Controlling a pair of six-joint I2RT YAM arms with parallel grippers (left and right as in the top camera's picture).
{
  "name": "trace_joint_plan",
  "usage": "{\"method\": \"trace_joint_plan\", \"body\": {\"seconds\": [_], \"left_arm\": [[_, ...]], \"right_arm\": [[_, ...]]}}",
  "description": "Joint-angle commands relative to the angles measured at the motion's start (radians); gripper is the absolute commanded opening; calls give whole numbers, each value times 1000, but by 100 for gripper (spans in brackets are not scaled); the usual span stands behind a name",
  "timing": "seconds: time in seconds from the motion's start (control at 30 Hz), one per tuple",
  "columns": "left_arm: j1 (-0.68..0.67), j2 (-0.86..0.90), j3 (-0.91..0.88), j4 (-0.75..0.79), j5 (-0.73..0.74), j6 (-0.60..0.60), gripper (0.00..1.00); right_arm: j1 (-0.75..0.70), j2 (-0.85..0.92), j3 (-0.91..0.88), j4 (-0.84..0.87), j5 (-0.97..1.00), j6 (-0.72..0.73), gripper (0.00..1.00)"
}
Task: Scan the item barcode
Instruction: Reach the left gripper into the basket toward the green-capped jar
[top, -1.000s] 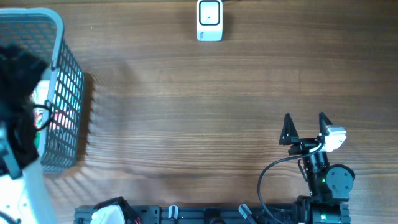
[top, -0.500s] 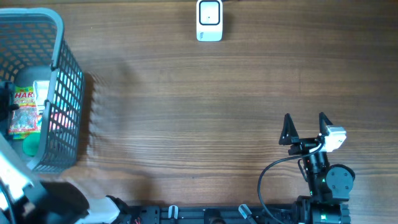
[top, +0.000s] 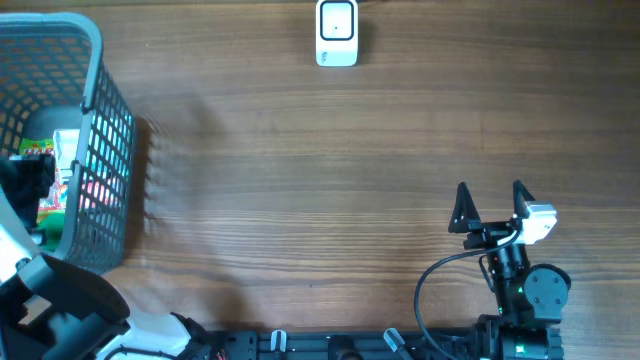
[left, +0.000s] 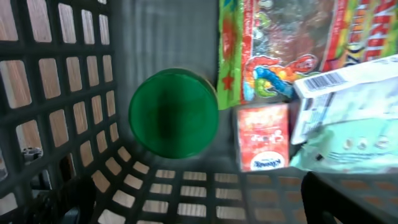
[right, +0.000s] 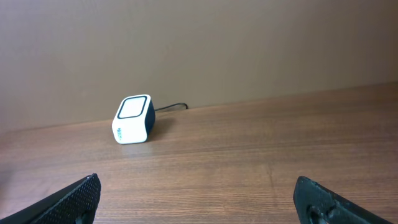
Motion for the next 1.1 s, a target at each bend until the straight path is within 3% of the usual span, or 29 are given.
{"method": "trace_joint_plan", "body": {"seconds": [0.0, 0.13, 0.27, 0.57, 1.07], "left_arm": [[8, 3, -46, 47, -35, 10, 100], [9, 3, -100, 118, -37, 106, 100], [13, 3, -144, 128, -100, 118, 100], [51, 3, -147, 99, -92, 122, 100], [71, 3, -158, 184, -90, 122, 100]], "right_arm": [[5, -3, -1, 4, 17, 7, 100], [5, -3, -1, 4, 17, 7, 100], [5, -3, -1, 4, 17, 7, 100], [5, -3, -1, 4, 17, 7, 100], [5, -3, -1, 4, 17, 7, 100]]}}
